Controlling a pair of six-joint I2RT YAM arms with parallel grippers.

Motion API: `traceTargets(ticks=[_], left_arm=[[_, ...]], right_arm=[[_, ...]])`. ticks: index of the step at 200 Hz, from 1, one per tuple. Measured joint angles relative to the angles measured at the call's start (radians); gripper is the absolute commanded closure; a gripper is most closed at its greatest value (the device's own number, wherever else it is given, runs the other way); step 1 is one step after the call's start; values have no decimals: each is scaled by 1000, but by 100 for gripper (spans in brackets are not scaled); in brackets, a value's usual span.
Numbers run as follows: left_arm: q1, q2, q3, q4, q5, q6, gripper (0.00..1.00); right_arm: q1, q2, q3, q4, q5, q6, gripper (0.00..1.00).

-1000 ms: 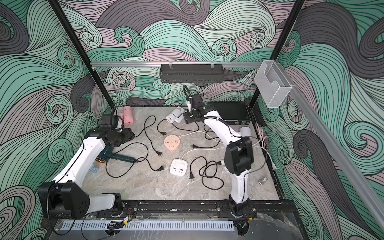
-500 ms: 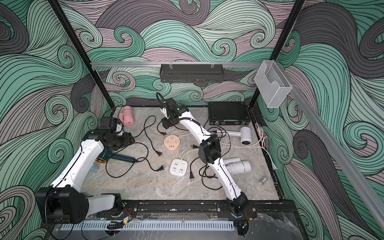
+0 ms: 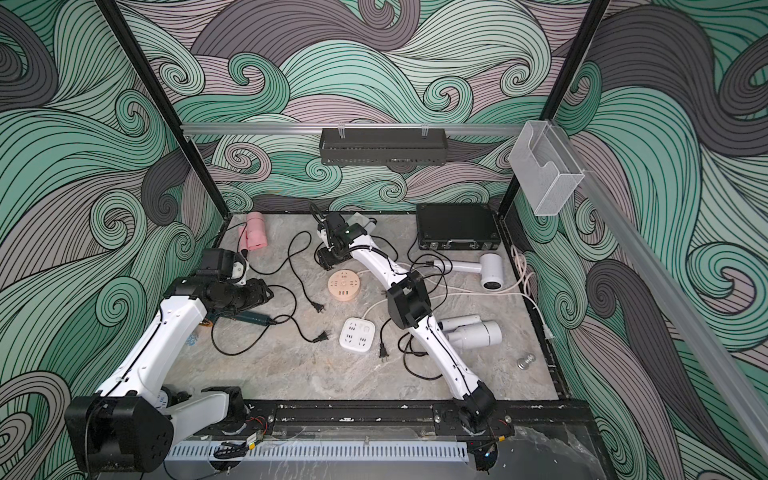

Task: Charge the blow dryers
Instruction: Pick up the plug from the center of the board.

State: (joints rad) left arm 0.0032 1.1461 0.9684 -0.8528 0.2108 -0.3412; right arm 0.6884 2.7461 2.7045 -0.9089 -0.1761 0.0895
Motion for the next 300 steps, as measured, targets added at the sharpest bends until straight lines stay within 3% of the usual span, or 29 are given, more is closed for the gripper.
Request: traceTargets(ticks=[96,142,226,300], left_arm=[[0,-23,-23,-1,18,1,34],[0,-25,-31,-3,18,2,34],[0,-25,-31,-8,18,2,34],[0,-20,-29,-14,53,-25,52]], right_arm=[[26,30,0,13,68,61,42],[33,56,5,22,108,72,43],[38,65,13,31,134,73,61],[53,58,2,35,172,41,70]])
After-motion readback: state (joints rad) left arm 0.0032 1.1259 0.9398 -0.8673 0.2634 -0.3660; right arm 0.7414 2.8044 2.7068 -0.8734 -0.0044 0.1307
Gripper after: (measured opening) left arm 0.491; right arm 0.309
